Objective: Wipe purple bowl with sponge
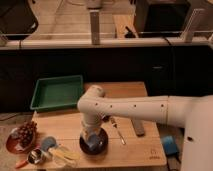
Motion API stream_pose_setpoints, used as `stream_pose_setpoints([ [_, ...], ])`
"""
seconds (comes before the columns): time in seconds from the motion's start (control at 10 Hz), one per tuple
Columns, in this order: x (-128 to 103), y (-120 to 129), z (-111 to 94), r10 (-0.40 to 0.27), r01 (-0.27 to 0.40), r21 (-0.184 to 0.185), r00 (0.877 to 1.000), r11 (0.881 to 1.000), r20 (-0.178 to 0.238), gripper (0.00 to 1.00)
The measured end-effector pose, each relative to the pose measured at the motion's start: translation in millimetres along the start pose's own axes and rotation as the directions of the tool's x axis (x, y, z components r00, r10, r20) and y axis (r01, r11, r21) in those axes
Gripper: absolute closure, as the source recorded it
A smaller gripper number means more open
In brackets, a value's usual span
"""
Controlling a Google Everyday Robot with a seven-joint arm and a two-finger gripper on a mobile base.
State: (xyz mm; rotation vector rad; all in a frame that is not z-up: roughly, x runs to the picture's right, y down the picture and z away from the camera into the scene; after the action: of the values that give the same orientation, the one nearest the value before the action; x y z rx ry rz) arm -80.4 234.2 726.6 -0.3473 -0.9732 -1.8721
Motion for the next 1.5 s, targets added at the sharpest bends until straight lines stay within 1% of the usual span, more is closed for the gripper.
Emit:
stream_pose_setpoints([
  [0.1, -5.7, -14.3, 3.9, -0.022, 0.02, 0.068, 1.0, 0.997, 0.017, 1.0],
  [0.2, -15.1, -24.9, 7.4, -0.035, 0.031, 0.091, 0.999, 0.995, 0.039, 1.0],
  [0.3, -23.5, -28.0, 9.2, -0.033, 0.027, 0.099, 0.998, 0.995, 0.054, 1.0],
  [0.4, -35.8, -25.0, 10.9, -0.02, 0.009, 0.128, 0.996, 0.992, 0.086, 1.0],
  [0.5, -45.1, -20.3, 11.5, -0.016, 0.0, 0.131, 0.992, 0.991, 0.122, 1.0],
  [0.6, -56.0, -15.1, 12.0, -0.013, -0.007, 0.119, 0.986, 0.993, 0.165, 1.0],
  [0.7, -64.4, -7.6, 10.0, 0.002, -0.021, 0.09, 0.979, 0.996, 0.204, 1.0],
  [0.9, -70.3, 0.2, 3.0, 0.04, -0.047, 0.018, 0.964, 0.999, 0.262, 1.0],
  [1.0, -72.9, 6.8, -1.1, 0.068, -0.064, -0.022, 0.957, 0.998, 0.284, 1.0],
  [1.2, -68.1, 17.5, -3.4, 0.104, -0.086, -0.074, 0.948, 0.994, 0.3, 1.0],
  [1.3, -64.4, 23.9, -2.4, 0.117, -0.095, -0.088, 0.946, 0.992, 0.302, 1.0],
  [1.4, -56.0, 33.2, 0.7, 0.134, -0.107, -0.102, 0.944, 0.989, 0.301, 1.0],
  [1.5, -52.0, 36.4, 3.2, 0.138, -0.111, -0.107, 0.944, 0.988, 0.298, 1.0],
])
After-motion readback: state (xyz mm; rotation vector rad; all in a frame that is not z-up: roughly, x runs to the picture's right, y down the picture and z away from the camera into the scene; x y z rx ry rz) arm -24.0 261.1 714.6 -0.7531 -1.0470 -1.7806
